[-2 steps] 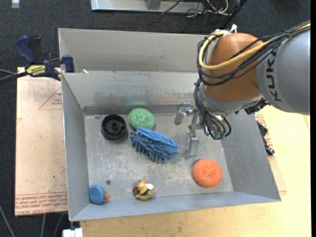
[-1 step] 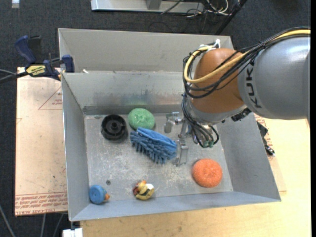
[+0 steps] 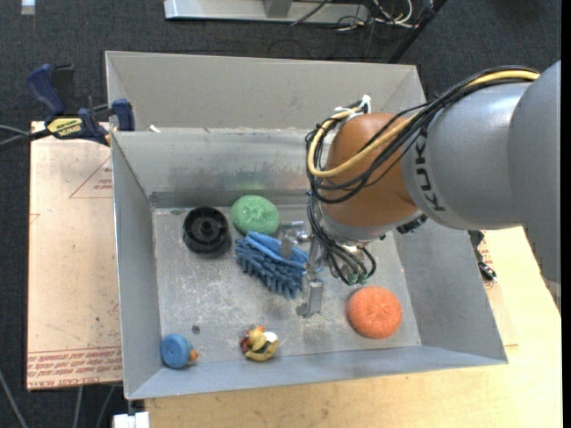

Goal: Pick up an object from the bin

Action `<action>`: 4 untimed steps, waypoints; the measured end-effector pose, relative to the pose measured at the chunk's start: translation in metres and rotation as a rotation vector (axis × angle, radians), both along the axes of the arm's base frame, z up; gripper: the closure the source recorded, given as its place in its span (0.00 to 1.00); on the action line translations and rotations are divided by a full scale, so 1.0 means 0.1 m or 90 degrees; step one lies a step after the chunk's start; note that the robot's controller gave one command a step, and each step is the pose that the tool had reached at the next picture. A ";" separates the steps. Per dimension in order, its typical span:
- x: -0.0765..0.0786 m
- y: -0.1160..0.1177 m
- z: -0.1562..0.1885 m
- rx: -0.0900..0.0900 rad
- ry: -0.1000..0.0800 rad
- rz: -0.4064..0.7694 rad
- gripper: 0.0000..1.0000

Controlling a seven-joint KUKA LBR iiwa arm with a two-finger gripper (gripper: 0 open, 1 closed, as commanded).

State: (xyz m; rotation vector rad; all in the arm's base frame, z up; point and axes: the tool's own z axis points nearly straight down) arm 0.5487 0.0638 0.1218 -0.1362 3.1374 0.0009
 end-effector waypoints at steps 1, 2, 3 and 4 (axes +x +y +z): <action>-0.01 0.08 -0.06 0.001 0.000 -0.053 0.00; -0.10 -0.06 -0.16 0.001 -0.002 0.040 1.00; -0.10 -0.07 -0.17 0.001 -0.001 0.039 0.00; -0.10 -0.07 -0.17 0.001 -0.001 0.039 0.00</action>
Offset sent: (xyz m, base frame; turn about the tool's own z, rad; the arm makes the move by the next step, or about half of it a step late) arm -0.0107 -0.0071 -0.0171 -0.0639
